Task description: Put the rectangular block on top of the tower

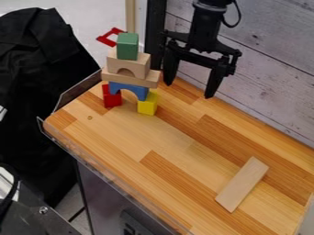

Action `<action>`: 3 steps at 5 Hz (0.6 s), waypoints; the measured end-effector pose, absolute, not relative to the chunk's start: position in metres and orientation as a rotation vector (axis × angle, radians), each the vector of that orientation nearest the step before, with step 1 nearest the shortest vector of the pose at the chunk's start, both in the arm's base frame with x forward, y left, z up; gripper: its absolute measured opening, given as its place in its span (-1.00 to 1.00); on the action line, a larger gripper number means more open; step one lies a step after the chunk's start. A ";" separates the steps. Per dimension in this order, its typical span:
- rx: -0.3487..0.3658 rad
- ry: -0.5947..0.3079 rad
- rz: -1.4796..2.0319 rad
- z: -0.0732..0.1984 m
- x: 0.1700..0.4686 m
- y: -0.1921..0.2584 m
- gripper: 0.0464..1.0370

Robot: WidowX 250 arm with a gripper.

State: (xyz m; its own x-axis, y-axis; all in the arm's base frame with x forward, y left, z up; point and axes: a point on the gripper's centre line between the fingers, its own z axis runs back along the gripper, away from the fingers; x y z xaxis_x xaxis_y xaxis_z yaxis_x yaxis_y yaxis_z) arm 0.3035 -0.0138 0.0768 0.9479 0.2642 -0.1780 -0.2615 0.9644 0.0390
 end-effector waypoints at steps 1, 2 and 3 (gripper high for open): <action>0.020 0.220 0.267 0.067 0.300 -0.014 0.92; 0.008 0.231 0.227 0.059 0.304 -0.025 0.92; 0.021 0.237 0.141 0.054 0.309 -0.050 0.92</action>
